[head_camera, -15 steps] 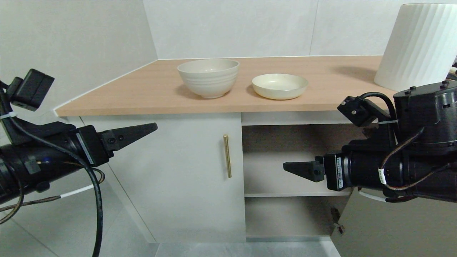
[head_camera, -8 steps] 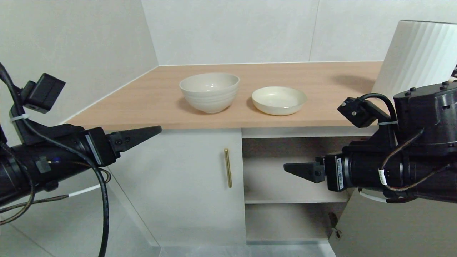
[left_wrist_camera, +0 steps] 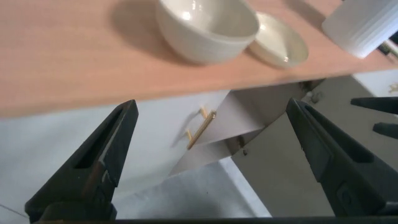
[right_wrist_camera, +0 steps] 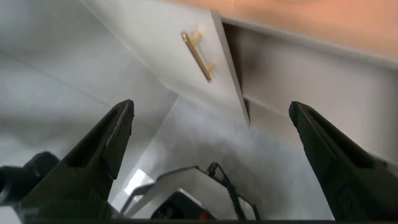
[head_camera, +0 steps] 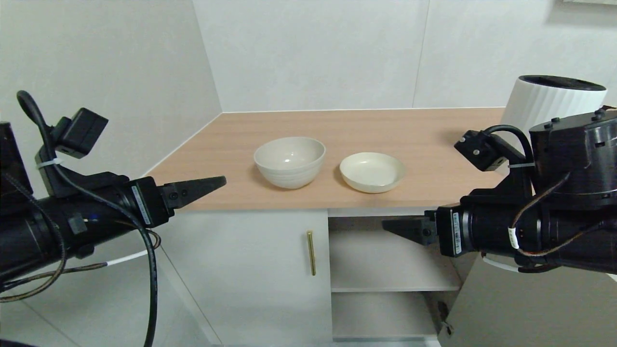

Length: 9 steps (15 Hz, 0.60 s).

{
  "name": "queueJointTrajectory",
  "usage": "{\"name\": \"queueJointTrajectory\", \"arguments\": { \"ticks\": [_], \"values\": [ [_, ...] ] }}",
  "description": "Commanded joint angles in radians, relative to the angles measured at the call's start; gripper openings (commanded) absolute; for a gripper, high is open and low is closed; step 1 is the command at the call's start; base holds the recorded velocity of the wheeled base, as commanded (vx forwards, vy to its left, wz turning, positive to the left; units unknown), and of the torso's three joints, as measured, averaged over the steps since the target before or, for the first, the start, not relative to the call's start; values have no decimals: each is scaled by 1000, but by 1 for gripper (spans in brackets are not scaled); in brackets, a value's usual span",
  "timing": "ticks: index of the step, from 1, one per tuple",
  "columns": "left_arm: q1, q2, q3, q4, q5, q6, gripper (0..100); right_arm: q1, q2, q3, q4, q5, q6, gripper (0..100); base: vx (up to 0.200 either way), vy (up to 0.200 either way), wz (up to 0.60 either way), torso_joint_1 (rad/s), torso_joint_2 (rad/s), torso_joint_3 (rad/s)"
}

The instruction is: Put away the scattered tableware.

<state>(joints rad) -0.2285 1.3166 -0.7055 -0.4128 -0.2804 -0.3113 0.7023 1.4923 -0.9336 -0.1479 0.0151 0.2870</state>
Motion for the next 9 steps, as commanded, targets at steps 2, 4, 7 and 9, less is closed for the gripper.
{"name": "queueJointTrajectory", "arguments": {
  "ticks": [2, 4, 7, 9],
  "values": [
    [0, 13, 0, -3, 0, 0, 100, 0, 3, 1, 1, 0, 0, 100, 0, 0, 0, 202, -478, -278],
    [0, 21, -2, -3, 0, 0, 100, 0, 8, -1, -2, -1, 1, 100, 0, 0, 0, 207, -488, -288],
    [0, 53, -14, -4, -3, 0, 100, -17, 28, 4, -38, -1, 0, 100, 0, 0, 0, 155, -349, -194],
    [0, 113, -75, 9, -2, 0, 100, -67, 69, -28, -91, -1, -29, 100, 0, 0, 0, 54, -88, -46]
  ]
}}
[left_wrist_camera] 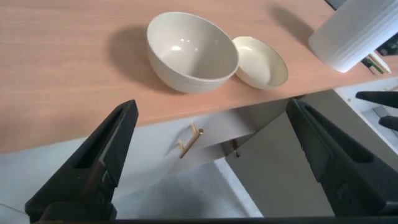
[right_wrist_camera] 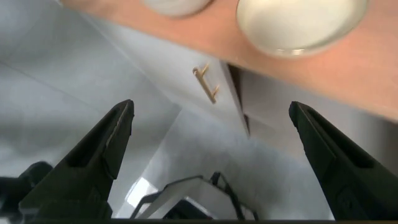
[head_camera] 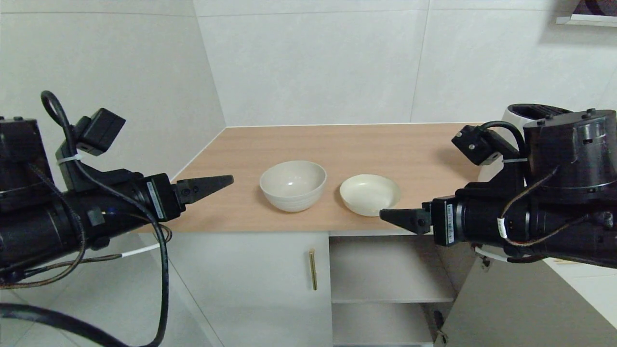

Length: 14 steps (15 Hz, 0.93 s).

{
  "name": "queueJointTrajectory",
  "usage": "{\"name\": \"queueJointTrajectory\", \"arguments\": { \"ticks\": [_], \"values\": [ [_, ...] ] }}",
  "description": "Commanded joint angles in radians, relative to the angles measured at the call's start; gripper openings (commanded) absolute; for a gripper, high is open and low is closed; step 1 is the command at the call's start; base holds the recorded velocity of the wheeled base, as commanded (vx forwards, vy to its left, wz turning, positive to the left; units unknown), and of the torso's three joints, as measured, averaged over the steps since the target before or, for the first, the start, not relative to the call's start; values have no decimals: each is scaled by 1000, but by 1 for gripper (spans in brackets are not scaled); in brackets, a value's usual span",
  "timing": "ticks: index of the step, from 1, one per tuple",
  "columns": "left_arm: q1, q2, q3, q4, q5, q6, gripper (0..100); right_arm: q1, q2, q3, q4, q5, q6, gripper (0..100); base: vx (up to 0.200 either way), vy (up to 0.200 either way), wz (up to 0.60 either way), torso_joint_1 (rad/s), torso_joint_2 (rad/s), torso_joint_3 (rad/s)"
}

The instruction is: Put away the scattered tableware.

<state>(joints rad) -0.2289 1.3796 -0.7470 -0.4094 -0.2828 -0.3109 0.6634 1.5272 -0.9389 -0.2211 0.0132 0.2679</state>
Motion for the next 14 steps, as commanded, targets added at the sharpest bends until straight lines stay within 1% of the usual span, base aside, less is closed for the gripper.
{"name": "queueJointTrajectory", "arguments": {
  "ticks": [1, 2, 3, 4, 5, 6, 7, 8, 9, 10, 11, 12, 14],
  "values": [
    [0, 79, -71, 23, 2, -1, 100, -48, 79, -77, -12, -7, -12, 100, 0, 0, 0, 0, 0, 0],
    [0, 110, -120, 58, 2, -1, 100, -65, 111, -127, 22, -15, -10, 100, 0, 0, 0, 0, 0, 0],
    [-1, 138, -176, 121, 2, -1, 100, -82, 142, -181, 74, -22, -10, 100, 0, 0, 0, 0, 0, 0],
    [-1, 144, -192, 142, 2, -1, 100, -84, 148, -190, 86, -25, -9, 100, 0, 0, 0, 0, 0, 0],
    [-1, 208, -310, 325, 7, -1, 100, -104, 192, -230, 111, -64, 1, 100, 0, 0, 0, 0, 0, 0],
    [-4, 228, -334, 356, 11, -2, 100, -108, 206, -238, 109, -78, 5, 100, 0, 0, 0, 0, 0, 0],
    [-30, 265, -368, 385, 39, -48, 100, -110, 243, -262, 106, -131, 27, 100, 0, 0, 0, 0, 0, 0],
    [-53, 286, -384, 380, 74, -102, 100, -110, 264, -267, 95, -151, 44, 100, 0, 0, 0, 0, 0, 0],
    [-79, 312, -405, 382, 131, -148, 100, -110, 280, -268, 75, -167, 50, 100, 0, 0, 0, 0, 0, 0],
    [-104, 351, -425, 380, 212, -177, 100, -114, 295, -270, 54, -182, 51, 100, 0, 0, 0, 0, 0, 0],
    [-115, 388, -442, 380, 269, -183, 100, -125, 303, -268, 39, -185, 53, 100, 0, 0, 0, 0, 0, 0],
    [-116, 431, -463, 374, 309, -198, 100, -128, 303, -267, 31, -185, 53, 100, 0, 0, 0, 0, 0, 0],
    [-127, 489, -485, 331, 343, -257, 100, -128, 300, -264, 31, -185, 56, 100, 0, 0, 0, 0, 0, 0]
  ]
}}
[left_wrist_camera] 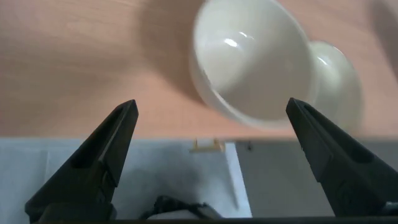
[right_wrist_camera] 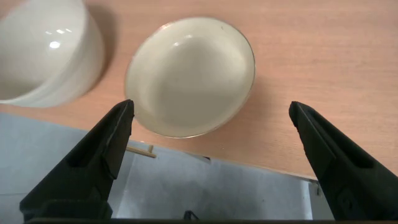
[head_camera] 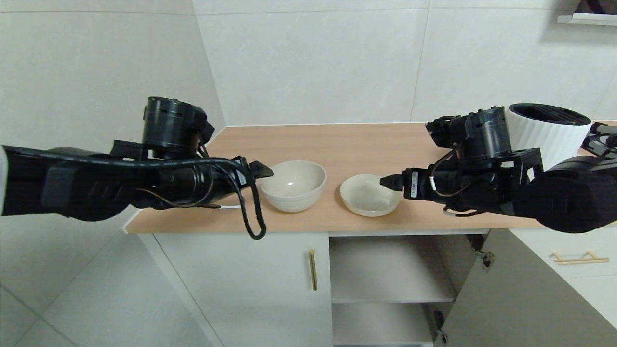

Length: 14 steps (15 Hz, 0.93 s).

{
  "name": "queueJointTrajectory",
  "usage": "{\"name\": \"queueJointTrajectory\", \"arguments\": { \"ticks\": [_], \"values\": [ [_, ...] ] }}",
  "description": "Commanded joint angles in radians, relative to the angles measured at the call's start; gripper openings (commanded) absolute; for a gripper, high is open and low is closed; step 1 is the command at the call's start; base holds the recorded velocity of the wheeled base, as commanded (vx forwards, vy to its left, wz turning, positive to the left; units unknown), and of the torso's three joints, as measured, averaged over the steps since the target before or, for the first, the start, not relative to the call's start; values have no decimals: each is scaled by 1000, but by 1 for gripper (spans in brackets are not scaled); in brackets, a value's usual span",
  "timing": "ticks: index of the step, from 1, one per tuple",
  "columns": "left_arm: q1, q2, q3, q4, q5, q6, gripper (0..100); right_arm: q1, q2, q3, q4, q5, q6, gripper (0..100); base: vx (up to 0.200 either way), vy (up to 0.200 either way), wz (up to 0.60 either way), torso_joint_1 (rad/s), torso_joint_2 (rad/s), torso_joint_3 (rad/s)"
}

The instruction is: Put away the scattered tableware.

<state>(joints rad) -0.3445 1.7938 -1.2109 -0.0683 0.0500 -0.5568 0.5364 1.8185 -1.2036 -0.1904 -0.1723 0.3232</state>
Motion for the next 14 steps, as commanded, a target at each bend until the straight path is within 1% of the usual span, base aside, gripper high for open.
{"name": "queueJointTrajectory", "arguments": {
  "ticks": [1, 3, 9, 10, 14],
  "values": [
    [-16, 93, -21, -38, 21, -26, 100, -1, 7, 3, 0, 1, 0, 100, 0, 0, 0, 0, 0, 0],
    [-18, 122, -21, -71, 41, -26, 100, -1, 7, 3, 0, 1, 2, 100, 0, 0, 0, 0, 0, 0],
    [-18, 137, -21, -76, 42, -28, 100, -1, 2, 6, 0, 1, 2, 100, 0, 0, 0, 0, 0, 0],
    [-18, 136, -21, -76, 42, -28, 0, -1, 2, 6, 0, 1, 2, 100, 0, 0, 0, 0, 0, 0],
    [-18, 124, -18, -76, 42, -28, 0, -1, 4, 4, 0, 1, 2, 100, 0, 0, 0, 0, 0, 0]
  ]
}}
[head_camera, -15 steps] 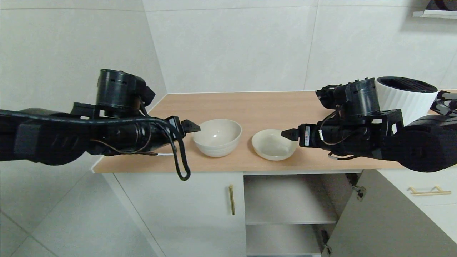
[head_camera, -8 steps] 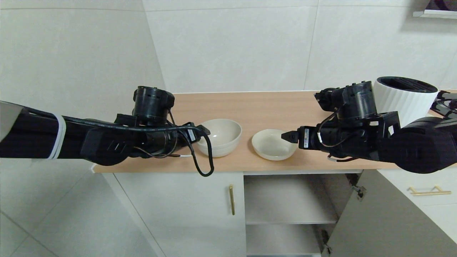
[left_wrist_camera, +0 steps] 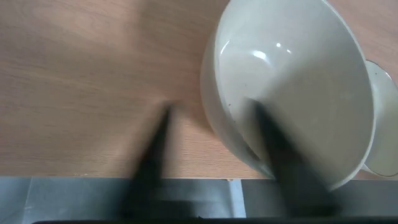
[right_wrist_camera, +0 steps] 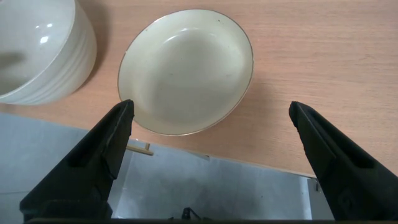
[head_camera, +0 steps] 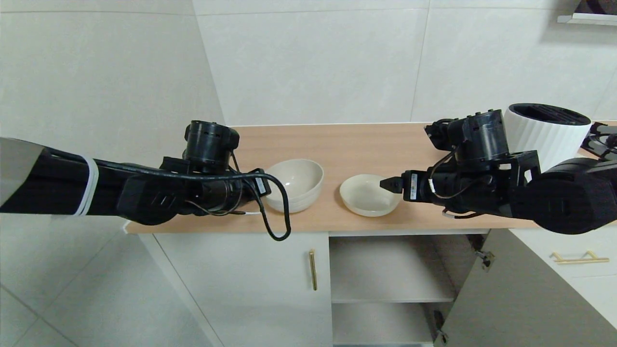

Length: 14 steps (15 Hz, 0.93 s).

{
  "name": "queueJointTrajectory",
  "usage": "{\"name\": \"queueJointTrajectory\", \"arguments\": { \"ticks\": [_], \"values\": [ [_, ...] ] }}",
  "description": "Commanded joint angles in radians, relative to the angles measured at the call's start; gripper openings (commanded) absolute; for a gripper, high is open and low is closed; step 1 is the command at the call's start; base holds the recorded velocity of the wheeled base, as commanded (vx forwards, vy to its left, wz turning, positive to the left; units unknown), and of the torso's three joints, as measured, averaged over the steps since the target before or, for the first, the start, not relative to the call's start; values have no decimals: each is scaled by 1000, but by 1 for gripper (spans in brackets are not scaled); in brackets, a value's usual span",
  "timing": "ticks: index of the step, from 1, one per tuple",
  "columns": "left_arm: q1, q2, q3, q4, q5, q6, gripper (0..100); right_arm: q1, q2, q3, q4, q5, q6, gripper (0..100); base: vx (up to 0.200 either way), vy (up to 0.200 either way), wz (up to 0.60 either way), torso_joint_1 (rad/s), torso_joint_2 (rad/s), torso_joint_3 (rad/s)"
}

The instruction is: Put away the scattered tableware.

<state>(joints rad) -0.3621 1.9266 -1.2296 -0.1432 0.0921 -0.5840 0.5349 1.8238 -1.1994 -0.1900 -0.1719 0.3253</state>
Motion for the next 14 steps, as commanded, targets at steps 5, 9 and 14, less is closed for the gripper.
{"name": "queueJointTrajectory", "arguments": {
  "ticks": [5, 9, 14],
  "values": [
    [0, -31, 5, 2, -2, 1, 0, 0, 11, -9, 0, -3, 0, 100, 0, 0, 0, 0, 0, 0],
    [0, -57, 10, 5, -5, 1, 0, 5, 103, -66, -2, -146, 1, 100, 0, 0, 0, 0, 0, 0],
    [0, -61, 13, 5, -5, 1, 0, 7, 207, -128, -3, -227, 3, 100, 0, 0, 0, 0, 0, 0]
  ]
}}
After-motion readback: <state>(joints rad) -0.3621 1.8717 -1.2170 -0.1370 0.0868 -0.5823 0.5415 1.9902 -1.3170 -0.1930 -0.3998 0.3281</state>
